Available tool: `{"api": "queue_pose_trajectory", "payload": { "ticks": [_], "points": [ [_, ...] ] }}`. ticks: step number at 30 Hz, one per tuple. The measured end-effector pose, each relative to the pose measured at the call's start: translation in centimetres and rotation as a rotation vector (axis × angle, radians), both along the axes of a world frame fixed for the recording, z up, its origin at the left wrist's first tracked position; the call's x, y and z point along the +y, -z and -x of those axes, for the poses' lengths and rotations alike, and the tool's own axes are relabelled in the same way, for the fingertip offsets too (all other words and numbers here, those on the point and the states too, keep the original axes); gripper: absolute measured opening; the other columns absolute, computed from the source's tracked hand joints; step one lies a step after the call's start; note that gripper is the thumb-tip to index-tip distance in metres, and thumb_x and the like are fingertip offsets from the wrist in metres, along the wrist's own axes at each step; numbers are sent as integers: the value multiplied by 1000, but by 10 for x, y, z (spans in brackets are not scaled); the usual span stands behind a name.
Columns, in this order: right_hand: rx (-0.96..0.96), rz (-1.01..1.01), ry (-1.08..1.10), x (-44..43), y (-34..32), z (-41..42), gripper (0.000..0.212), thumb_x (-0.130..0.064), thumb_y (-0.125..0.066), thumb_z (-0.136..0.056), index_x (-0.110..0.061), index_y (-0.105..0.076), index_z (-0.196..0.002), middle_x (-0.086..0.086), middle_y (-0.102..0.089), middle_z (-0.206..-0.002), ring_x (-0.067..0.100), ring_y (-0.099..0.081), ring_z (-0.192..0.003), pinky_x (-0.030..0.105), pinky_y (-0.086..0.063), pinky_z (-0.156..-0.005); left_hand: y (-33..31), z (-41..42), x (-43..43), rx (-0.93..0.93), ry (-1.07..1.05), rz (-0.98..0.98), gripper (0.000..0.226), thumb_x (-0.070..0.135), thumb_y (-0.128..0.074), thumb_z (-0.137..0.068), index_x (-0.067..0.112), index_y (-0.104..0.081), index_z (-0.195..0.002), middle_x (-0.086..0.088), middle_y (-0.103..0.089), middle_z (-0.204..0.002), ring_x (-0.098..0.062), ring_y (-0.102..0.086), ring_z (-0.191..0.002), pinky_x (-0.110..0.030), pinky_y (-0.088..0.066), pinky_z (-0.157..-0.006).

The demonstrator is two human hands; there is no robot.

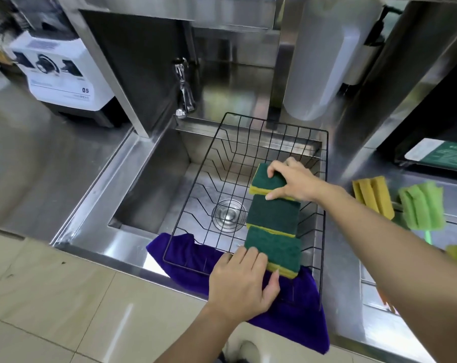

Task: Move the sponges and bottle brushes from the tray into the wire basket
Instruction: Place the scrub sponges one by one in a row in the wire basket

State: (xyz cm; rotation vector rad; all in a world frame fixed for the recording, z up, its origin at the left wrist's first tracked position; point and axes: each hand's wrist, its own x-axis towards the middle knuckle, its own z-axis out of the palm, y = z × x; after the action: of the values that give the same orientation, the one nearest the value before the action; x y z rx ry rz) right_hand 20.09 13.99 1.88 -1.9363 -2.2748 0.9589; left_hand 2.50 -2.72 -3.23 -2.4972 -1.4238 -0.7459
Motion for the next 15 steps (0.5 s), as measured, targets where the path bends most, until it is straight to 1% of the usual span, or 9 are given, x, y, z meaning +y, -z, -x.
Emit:
{"api": "queue_pose_trajectory", "payload": {
  "ticks": [2, 4, 6, 8, 10, 11, 13, 15],
  "points": [
    [26, 30, -6, 2, -1, -2, 46, -37, -76, -71, -21, -49, -105, 4, -35, -106, 25, -37, -103, 43, -36, -98, -1, 0, 0, 2, 0, -2, 33, 40, -46, -88, 15, -58, -72, 2, -52, -68, -17, -48, -61, -29, -36, -52],
    [25, 67, -19, 3, -3, -3, 37, -34, -75, -73, -22, -48, -96, 5, -36, -105, 27, -40, -104, 43, -37, -96, -1, 0, 0, 5, -1, -3, 32, 40, -46, -88, 15, -57, -71, 2, -51, -68, -18, -48, -60, -29, -36, -52],
    [-46, 75, -35, 3, -4, -4, 31, -34, -72, -76, -24, -47, -92, 4, -37, -103, 25, -40, -99, 44, -32, -99, -1, 0, 0, 6, -3, -6, 32, 39, -46, -88, 15, -58, -71, 1, -50, -68, -18, -48, -60, -29, -35, -52],
    [-139, 55, -59, 3, -4, -4, 27, -36, -69, -79, -24, -51, -96, 2, -38, -102, 23, -39, -97, 47, -25, -103, -1, 0, 0, 6, -4, -7, 32, 39, -46, -88, 15, -58, -71, 1, -51, -68, -18, -48, -60, -29, -35, -52],
    [-165, 65, -73, 3, -6, -6, 28, -33, -67, -81, -22, -55, -104, 2, -39, -104, 22, -39, -97, 46, -26, -102, -1, 0, 0, 7, -2, -7, 32, 39, -46, -88, 15, -58, -72, 1, -51, -68, -18, -48, -60, -29, -35, -52],
    [-166, 73, -85, 2, -8, -6, 29, -31, -67, -82, -21, -55, -107, 2, -38, -104, 22, -40, -96, 45, -29, -99, -1, 0, 0, 9, 0, -6, 32, 39, -45, -88, 15, -58, -72, 1, -51, -68, -18, -47, -60, -29, -35, -52],
    [-183, 62, -122, 0, -9, -6, 31, -24, -67, -82, -18, -52, -108, 3, -38, -102, 24, -42, -91, 39, -35, -86, -1, 0, 0, 14, 3, -4, 32, 38, -45, -89, 15, -58, -71, 2, -51, -68, -18, -47, -60, -29, -35, -51],
    [-211, 21, -127, -1, -9, -5, 33, -21, -68, -79, -16, -46, -102, 4, -39, -99, 26, -44, -85, 36, -35, -75, 0, 0, 0, 12, 7, -4, 32, 38, -45, -89, 15, -58, -71, 2, -51, -68, -18, -47, -59, -29, -35, -51]
  ]
}}
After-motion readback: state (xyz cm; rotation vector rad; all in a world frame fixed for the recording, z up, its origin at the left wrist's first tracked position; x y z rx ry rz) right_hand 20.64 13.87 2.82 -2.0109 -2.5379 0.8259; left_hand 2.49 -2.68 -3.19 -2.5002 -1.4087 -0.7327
